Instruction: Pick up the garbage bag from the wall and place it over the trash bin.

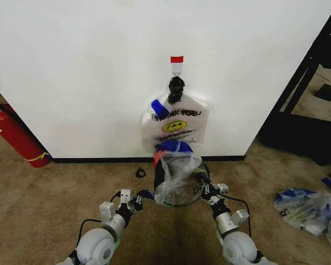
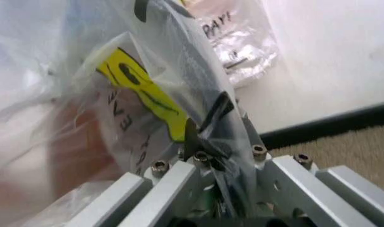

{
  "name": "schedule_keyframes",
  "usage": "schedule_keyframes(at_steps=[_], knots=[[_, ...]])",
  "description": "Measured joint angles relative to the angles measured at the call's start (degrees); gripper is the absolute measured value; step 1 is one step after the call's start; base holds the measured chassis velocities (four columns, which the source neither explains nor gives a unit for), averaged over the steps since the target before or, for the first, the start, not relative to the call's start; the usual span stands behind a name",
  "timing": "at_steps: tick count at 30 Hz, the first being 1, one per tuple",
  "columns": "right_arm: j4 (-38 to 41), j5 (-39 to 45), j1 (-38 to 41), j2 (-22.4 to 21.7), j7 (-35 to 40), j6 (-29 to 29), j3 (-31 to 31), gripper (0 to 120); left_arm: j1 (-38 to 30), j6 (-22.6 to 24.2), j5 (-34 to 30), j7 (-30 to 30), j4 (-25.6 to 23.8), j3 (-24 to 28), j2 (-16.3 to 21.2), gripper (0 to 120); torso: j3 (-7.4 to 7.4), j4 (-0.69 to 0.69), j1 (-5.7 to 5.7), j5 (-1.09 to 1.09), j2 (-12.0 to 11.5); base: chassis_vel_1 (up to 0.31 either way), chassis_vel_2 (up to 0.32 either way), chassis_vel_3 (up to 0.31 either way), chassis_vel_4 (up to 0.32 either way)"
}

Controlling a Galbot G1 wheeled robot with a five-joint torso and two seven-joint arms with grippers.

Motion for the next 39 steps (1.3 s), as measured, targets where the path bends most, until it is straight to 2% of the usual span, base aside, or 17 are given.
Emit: schedule_keyframes(at_steps=[4, 8, 9, 14, 16, 19, 22, 23, 26, 27, 30, 32, 33, 34, 35, 36, 39], knots=[[1.3, 1.9, 0.2, 0.5, 2.9, -1.3, -0.4, 0, 0.4, -0.2, 3.4, 0.6, 0.0, 0.4, 0.4, 18, 0.0, 0.01, 0.0, -0.01, 0.0, 0.0, 0.0, 0.0, 0.0], [2.0, 2.4, 0.7, 0.9, 4.9, -2.0, -0.7, 0, 1.2, -2.3, 10.3, 8.1, 0.3, -0.2, 1.4, 36, 0.0, 0.0, 0.0, 0.0, 0.0, 0.0, 0.0, 0.0, 0.0], [2.0, 2.4, 0.7, 0.9, 4.9, -2.0, -0.7, 0, 1.2, -2.3, 10.3, 8.1, 0.3, -0.2, 1.4, 36, 0.0, 0.0, 0.0, 0.0, 0.0, 0.0, 0.0, 0.0, 0.0], [2.3, 3.2, 1.4, 1.2, 9.0, -2.9, -0.5, 0, 2.3, -7.9, 21.5, 16.1, 3.2, -2.0, 2.3, 59, 0.0, 0.0, 0.0, 0.0, 0.0, 0.0, 0.0, 0.0, 0.0], [2.4, 3.7, 1.5, 1.3, 9.6, -3.1, -0.5, 0, 2.5, -9.1, 23.0, 18.3, 3.7, -2.7, 2.3, 62, 0.0, 0.01, 0.0, -0.01, 0.0, 0.0, 0.0, 0.0, 0.0], [2.4, 4.0, 1.8, 1.6, 10.7, -3.4, -0.4, 0, 2.9, -12.5, 27.1, 24.3, 5.3, -4.8, 2.0, 73, 0.0, 0.01, 0.0, 0.0, 0.0, 0.0, 0.0, 0.0, 0.0], [2.1, 3.9, 1.9, 1.8, 11.0, -3.5, -0.4, 0, 3.1, -15.5, 29.5, 29.4, 6.0, -7.4, 1.6, 87, 0.0, 0.0, 0.0, -0.01, 0.0, 0.0, 0.0, 0.0, 0.0], [2.1, 3.9, 1.9, 1.8, 11.0, -3.5, -0.4, 0, 3.1, -15.5, 29.5, 29.4, 6.0, -7.4, 1.6, 87, 0.0, 0.0, 0.0, -0.01, 0.0, 0.0, 0.0, 0.0, 0.0], [1.5, 3.6, 2.0, 2.0, 12.2, -3.9, -0.3, 0, 4.2, -18.0, 29.3, 36.9, 4.3, -11.3, 1.6, 98, 0.0, 0.0, 0.0, 0.0, 0.0, 0.0, 0.0, 0.0, 0.0], [1.4, 3.6, 2.1, 2.1, 12.7, -4.0, -0.3, 0, 4.7, -19.1, 29.1, 39.9, 3.6, -12.5, 1.7, 99, 0.0, 0.01, 0.0, 0.01, 0.0, 0.0, 0.0, 0.0, 0.0], [1.3, 3.5, 2.1, 2.2, 12.8, -4.1, -0.3, 0, 4.8, -21.5, 28.3, 42.1, 2.7, -13.5, 1.6, 100, 0.0, 0.01, 0.0, 0.01, 0.0, 0.0, 0.0, 0.0, 0.0], [1.0, 1.9, 1.8, 2.2, 12.0, -3.9, -0.4, 0, 4.5, -23.7, 26.2, 39.7, 1.0, -13.4, 1.4, 100, 0.0, 0.01, 0.0, 0.0, 0.0, 0.0, 0.0, 0.0, 0.0], [0.8, 1.0, 1.6, 2.2, 11.3, -3.6, -0.5, 0, 4.2, -24.1, 25.3, 36.4, 0.1, -12.8, 1.3, 100, 0.0, 0.01, 0.0, 0.0, 0.0, 0.0, 0.0, 0.0, 0.0], [0.5, -0.5, 1.3, 2.1, 10.3, -3.2, -0.8, 0, 3.8, -24.0, 23.3, 30.3, -1.5, -11.3, 1.1, 100, 0.0, -0.01, 0.0, 0.01, 0.0, 0.0, 0.0, 0.0, 0.0], [0.5, -0.5, 1.3, 2.1, 10.3, -3.2, -0.8, 0, 3.8, -24.0, 23.3, 30.3, -1.5, -11.3, 1.1, 100, 0.0, -0.01, 0.0, 0.01, 0.0, 0.0, 0.0, 0.0, 0.0], [0.2, -1.7, 1.1, 2.1, 9.6, -2.8, -0.9, 0, 3.5, -22.9, 21.5, 25.6, -2.9, -10.2, 0.7, 100, 0.0, -0.01, 0.0, 0.0, 0.0, 0.0, 0.0, 0.0, 0.0], [-0.7, -4.7, 0.9, 2.3, 8.1, -1.6, -1.4, 0, 2.6, -17.4, 15.8, 16.9, -6.2, -6.8, -1.0, 100, 0.0, 0.01, 0.0, 0.01, 0.0, 0.0, 0.0, 0.0, 0.0]])
